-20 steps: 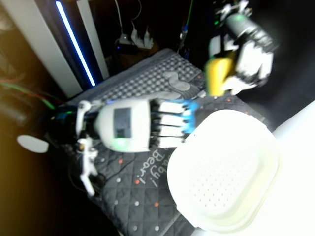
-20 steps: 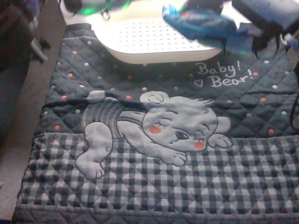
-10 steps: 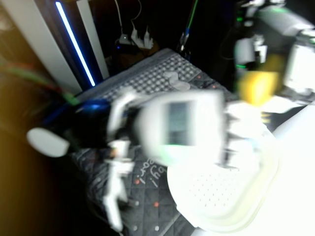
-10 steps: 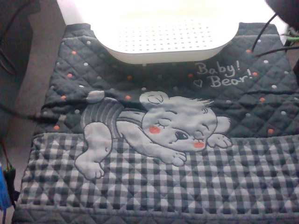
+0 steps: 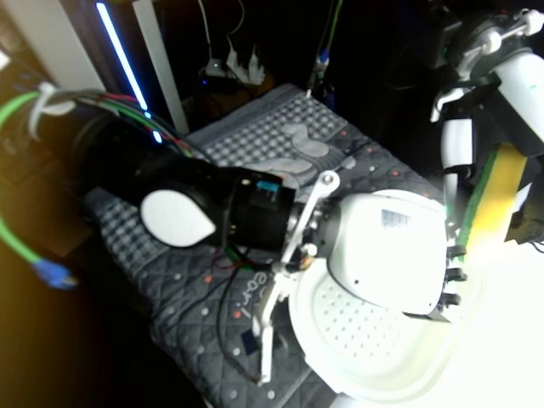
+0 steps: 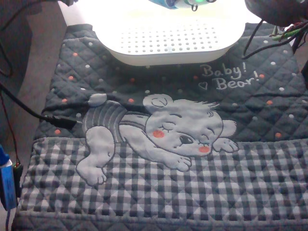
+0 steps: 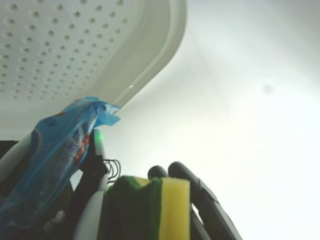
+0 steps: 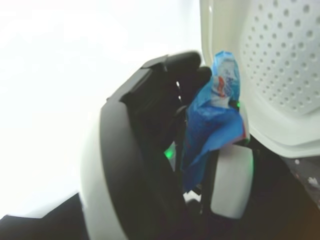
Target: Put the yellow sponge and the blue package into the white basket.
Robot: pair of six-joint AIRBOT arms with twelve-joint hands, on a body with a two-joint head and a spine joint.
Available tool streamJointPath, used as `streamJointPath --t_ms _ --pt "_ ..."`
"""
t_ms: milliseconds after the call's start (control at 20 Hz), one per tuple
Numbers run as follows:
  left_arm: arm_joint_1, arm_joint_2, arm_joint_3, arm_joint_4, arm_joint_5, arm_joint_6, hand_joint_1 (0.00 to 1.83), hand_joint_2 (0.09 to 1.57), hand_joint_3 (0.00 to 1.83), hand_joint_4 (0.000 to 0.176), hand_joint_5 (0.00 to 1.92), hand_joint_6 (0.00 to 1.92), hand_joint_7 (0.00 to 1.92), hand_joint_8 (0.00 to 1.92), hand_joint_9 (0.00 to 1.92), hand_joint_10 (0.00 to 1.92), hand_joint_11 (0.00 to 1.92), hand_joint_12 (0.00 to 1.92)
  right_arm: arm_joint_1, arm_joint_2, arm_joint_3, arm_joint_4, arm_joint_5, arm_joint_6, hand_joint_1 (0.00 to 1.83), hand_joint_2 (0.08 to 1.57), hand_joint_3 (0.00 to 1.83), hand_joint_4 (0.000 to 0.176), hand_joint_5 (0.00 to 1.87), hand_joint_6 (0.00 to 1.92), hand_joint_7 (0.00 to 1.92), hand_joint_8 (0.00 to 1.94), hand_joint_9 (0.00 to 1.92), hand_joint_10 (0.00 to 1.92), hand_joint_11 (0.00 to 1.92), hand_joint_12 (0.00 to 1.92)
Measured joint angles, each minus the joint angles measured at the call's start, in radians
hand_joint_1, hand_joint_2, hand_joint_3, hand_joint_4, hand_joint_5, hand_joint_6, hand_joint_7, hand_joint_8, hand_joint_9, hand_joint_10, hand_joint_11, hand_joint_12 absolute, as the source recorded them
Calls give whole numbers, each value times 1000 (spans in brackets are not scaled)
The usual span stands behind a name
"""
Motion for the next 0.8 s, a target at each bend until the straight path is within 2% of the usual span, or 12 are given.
streamJointPath --t_ms 50,100,150,200,250,350,400,450,550,600,700,800 --pt "2 2 0 0 -3 -2 1085 1224 0 0 772 1270 723 548 943 99 565 1088 0 0 -2 0 0 0 1128 1103 0 0 695 308 759 400 795 540 608 987" --pt "11 5 0 0 -11 -2 911 1203 0 21 336 454 410 161 534 19 221 911 0 2 -8 -2 -2 0 793 1018 0 131 273 66 193 86 242 143 121 693" --pt "16 8 -2 1 -8 -2 749 1202 0 83 202 132 235 33 293 3 55 803 0 6 -13 -5 -5 0 673 972 0 167 77 12 38 16 52 33 23 476" --pt "26 11 -4 8 -3 0 700 1205 1 130 100 31 101 6 207 0 24 783 0 13 -16 -1 -13 0 534 942 0 174 15 2 7 2 10 6 4 94" --pt "38 21 -14 6 -3 0 710 1210 1 144 110 8 62 0 238 5 95 838 0 26 -25 13 -14 -1 490 958 0 176 2 0 1 0 108 14 0 18" --pt "60 51 -47 -6 -10 -1 641 1213 0 72 129 3 21 1 141 0 13 724 3 66 -64 29 15 0 457 966 3 176 0 0 0 0 3 0 0 0" --pt "75 78 -82 -11 -33 -3 648 1176 0 107 146 4 3 0 40 1 2 365 1 88 -93 31 38 -1 461 961 0 176 0 0 0 0 0 0 0 0" --pt "88 103 -121 -27 -58 -6 565 1147 0 162 146 1 0 0 7 0 0 73 -14 111 -119 39 72 -2 472 965 2 176 0 0 0 0 0 0 0 0" --pt "137 187 -226 -25 -170 -58 471 1135 0 173 129 0 0 0 0 0 0 2 -69 214 -247 64 168 -1 473 946 0 176 0 0 0 0 0 0 0 0" --pt "163 228 -278 -35 -224 -70 470 1134 0 150 113 0 0 0 0 0 0 0 -91 255 -299 72 214 -1 480 932 0 176 0 0 0 0 0 0 0 0" --pt "246 359 -436 -81 -389 -79 397 1105 0 171 68 0 0 0 0 0 0 0 -155 366 -421 113 359 -1 468 924 0 176 0 0 0 0 0 0 0 0" --pt "323 471 -558 -130 -545 -79 331 1073 0 176 18 0 0 0 0 0 0 0 -209 454 -513 150 486 -1 457 931 0 176 0 0 0 0 0 0 0 0"
